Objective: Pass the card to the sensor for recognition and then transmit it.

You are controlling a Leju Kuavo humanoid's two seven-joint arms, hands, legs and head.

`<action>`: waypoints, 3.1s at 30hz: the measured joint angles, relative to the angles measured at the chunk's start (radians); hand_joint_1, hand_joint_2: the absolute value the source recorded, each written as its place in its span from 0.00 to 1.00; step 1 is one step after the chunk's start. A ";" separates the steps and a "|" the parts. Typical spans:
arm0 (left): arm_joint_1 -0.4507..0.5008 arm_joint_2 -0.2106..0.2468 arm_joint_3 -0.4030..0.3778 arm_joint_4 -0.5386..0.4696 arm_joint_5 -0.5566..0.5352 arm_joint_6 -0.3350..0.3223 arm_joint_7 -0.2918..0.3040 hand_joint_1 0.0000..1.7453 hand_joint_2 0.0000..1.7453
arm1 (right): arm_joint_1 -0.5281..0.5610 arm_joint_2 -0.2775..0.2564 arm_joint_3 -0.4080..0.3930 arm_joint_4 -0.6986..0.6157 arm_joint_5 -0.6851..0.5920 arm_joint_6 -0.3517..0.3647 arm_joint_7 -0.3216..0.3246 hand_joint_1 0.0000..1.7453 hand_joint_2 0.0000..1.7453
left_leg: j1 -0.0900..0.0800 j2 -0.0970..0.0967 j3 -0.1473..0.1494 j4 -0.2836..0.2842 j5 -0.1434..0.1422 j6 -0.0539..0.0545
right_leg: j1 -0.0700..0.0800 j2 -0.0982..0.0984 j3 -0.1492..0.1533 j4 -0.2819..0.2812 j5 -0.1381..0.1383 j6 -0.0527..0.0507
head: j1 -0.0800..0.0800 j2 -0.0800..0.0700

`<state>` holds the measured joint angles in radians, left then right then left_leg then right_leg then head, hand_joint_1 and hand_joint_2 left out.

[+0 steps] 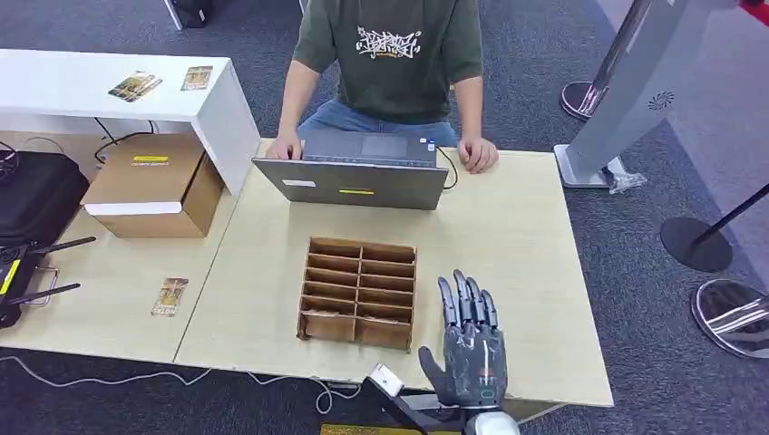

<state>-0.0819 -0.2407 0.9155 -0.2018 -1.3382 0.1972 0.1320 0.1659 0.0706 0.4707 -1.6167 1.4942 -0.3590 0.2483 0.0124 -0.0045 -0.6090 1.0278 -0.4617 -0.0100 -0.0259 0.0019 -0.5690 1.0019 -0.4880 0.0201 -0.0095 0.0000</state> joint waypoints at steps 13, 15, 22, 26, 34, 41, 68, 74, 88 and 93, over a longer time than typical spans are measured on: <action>-0.001 0.000 0.000 0.000 -0.014 -0.009 -0.003 0.00 0.00 | -0.075 -0.026 0.077 0.142 -0.027 -0.019 -0.039 0.00 1.00 | 0.000 0.000 0.000 0.000 0.000 0.000 | 0.000 0.000 0.000 0.000 0.000 0.000 | 0.000 0.000; -0.002 0.000 0.000 0.000 -0.015 -0.009 -0.006 0.00 0.00 | -0.082 -0.026 0.081 0.164 -0.033 -0.027 -0.042 0.00 1.00 | 0.000 0.000 0.000 0.000 0.000 0.000 | 0.000 0.000 0.000 0.000 0.000 0.000 | 0.000 0.000; -0.003 0.001 0.000 0.000 -0.011 -0.009 -0.009 0.00 0.00 | -0.116 -0.026 0.107 0.272 -0.054 -0.055 -0.064 0.00 1.00 | 0.000 0.000 0.000 0.000 0.000 0.000 | 0.000 0.000 0.000 0.000 0.000 0.000 | 0.000 0.000; -0.004 0.001 0.000 0.000 -0.008 -0.009 -0.010 0.00 0.00 | -0.132 -0.024 0.116 0.318 -0.068 -0.069 -0.075 0.00 1.00 | 0.000 0.000 0.000 0.000 0.000 0.000 | 0.000 0.000 0.000 0.000 0.000 0.000 | 0.000 0.000; -0.008 0.002 0.000 0.000 -0.001 -0.014 -0.010 0.00 0.00 | -0.158 -0.021 0.138 0.356 -0.069 -0.075 -0.089 0.00 1.00 | 0.000 0.000 0.000 0.000 0.000 0.000 | 0.000 0.000 0.000 0.000 0.000 0.000 | 0.000 0.000; -0.015 0.001 0.000 0.000 0.001 -0.019 -0.007 0.00 0.00 | -0.179 -0.009 0.143 0.366 -0.060 -0.087 -0.118 0.00 1.00 | 0.000 0.000 0.000 0.000 0.000 0.000 | 0.000 0.000 0.000 0.000 0.000 0.000 | 0.000 0.000; -0.050 -0.006 0.000 0.000 -0.024 -0.047 0.043 0.00 0.00 | -0.300 0.075 0.145 0.400 -0.085 -0.102 -0.171 0.00 1.00 | 0.000 0.000 0.000 0.000 0.000 0.000 | 0.000 0.000 0.000 0.000 0.000 0.000 | 0.000 0.000; -0.049 -0.006 0.000 0.000 -0.025 -0.051 0.034 0.00 0.00 | -0.310 0.087 0.139 0.411 -0.087 -0.077 -0.146 0.00 1.00 | 0.000 0.000 0.000 0.000 0.000 0.000 | 0.000 0.000 0.000 0.000 0.000 0.000 | 0.000 0.000; -0.046 0.000 0.000 0.000 -0.025 -0.054 0.024 0.00 0.00 | -0.297 0.109 0.134 0.342 -0.019 0.072 -0.051 0.00 1.00 | 0.000 0.000 0.000 0.000 0.000 0.000 | 0.000 0.001 0.000 0.000 0.000 0.000 | 0.000 0.000; -0.045 0.004 0.000 0.000 -0.025 -0.057 0.024 0.00 0.00 | -0.291 0.109 0.129 0.314 -0.017 0.100 -0.048 0.00 1.00 | 0.000 0.000 0.000 0.000 0.000 0.000 | 0.000 0.001 0.000 0.000 0.000 0.000 | 0.000 0.000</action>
<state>-0.1273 -0.2369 0.9152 -0.2018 -1.3630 0.1404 0.1560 -0.1246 0.1793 0.6001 -1.3031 1.4771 -0.2590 0.2003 0.0125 -0.0041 -0.6087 1.0278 -0.4615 -0.0101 -0.0258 0.0025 -0.5691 1.0021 -0.4879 0.0200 -0.0095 0.0000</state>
